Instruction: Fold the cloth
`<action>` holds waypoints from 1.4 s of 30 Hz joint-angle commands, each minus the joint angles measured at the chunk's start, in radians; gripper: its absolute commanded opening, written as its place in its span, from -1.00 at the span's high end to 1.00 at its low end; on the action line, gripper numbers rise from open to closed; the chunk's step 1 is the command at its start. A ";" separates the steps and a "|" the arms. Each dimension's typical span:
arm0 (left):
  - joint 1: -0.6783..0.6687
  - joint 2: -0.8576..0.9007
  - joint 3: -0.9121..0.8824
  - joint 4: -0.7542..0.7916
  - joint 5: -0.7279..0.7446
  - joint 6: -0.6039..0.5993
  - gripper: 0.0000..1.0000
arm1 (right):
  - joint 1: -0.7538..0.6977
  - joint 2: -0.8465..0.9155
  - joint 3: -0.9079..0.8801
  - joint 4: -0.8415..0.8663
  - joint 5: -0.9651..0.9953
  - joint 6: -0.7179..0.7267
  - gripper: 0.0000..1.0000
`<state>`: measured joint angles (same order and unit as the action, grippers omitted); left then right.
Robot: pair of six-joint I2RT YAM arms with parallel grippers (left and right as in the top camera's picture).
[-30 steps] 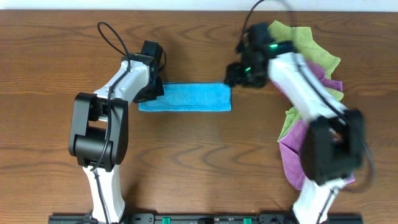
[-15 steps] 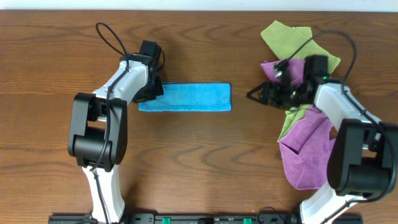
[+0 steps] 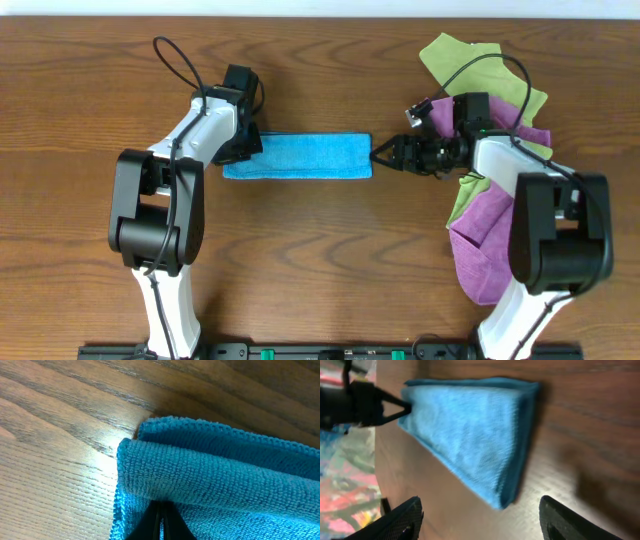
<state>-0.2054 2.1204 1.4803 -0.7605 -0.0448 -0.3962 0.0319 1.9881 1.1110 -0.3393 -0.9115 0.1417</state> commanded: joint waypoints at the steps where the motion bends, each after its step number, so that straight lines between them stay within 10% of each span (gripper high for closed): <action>1: -0.007 0.065 -0.050 0.009 0.090 -0.012 0.88 | 0.004 0.033 0.006 0.029 -0.013 0.076 -0.47; 17: -0.007 0.065 -0.050 0.024 0.113 -0.012 0.88 | 0.119 0.090 0.009 0.172 0.018 0.180 -0.24; 23: -0.005 0.063 -0.050 0.024 0.132 -0.012 0.89 | 0.117 0.090 0.029 0.170 0.021 0.190 0.88; 26: -0.003 0.042 -0.049 0.017 0.147 -0.012 0.88 | 0.116 0.090 0.064 0.141 0.021 0.196 0.97; 33: 0.021 -0.141 -0.048 -0.035 0.145 0.008 0.88 | 0.071 0.090 0.273 -0.195 0.116 0.089 0.97; 42: 0.108 -0.509 -0.048 -0.162 0.143 0.007 0.88 | 0.015 0.090 0.612 -0.777 0.788 0.009 0.97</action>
<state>-0.1200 1.6974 1.4250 -0.8986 0.0952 -0.3927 0.0547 2.0712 1.6463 -1.0752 -0.3985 0.1856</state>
